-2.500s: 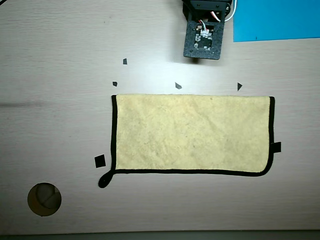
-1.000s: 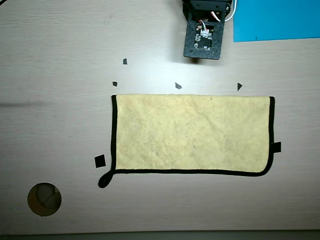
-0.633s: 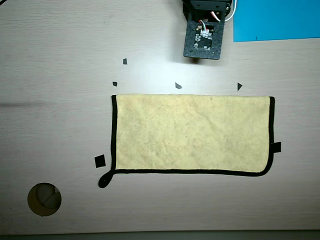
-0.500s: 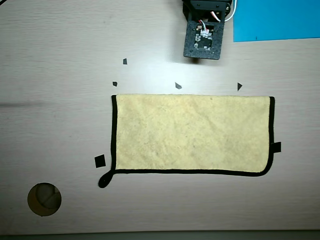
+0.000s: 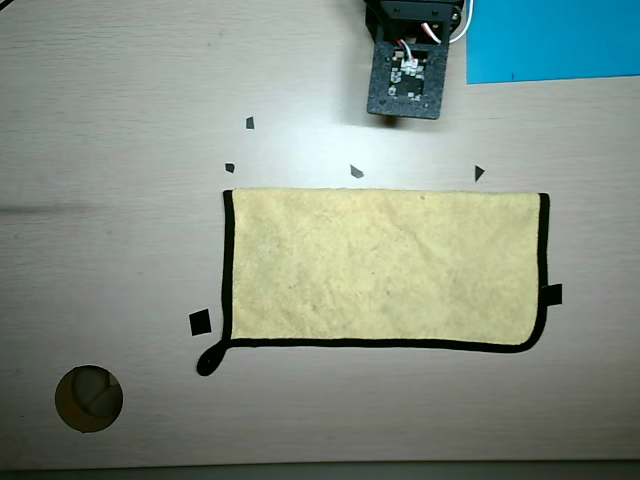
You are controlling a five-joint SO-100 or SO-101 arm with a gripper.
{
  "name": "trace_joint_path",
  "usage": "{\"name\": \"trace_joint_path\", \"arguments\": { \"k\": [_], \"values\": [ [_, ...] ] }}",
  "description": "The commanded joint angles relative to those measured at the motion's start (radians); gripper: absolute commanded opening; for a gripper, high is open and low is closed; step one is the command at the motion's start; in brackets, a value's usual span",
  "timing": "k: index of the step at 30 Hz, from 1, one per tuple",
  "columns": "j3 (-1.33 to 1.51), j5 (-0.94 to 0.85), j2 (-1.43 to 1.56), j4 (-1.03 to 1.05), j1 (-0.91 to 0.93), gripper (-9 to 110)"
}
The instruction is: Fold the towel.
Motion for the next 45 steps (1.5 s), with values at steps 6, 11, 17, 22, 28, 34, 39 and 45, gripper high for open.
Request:
{"name": "trace_joint_path", "arguments": {
  "k": [6,11,17,22,28,34,39,45],
  "values": [
    [0.040,-0.023,-0.003,0.003,0.021,1],
    [0.040,-0.023,-0.003,0.003,0.017,1],
    [0.040,-0.044,-0.003,0.005,0.008,0],
    [0.040,0.061,-0.003,-0.005,0.025,0],
    [0.032,0.293,-0.017,-0.207,0.137,2],
    [-0.229,0.534,-0.411,-0.474,0.293,10],
    [-0.492,0.687,-0.792,-0.592,0.388,11],
    [-0.752,0.879,-1.127,-0.620,0.459,10]
  ]
}}
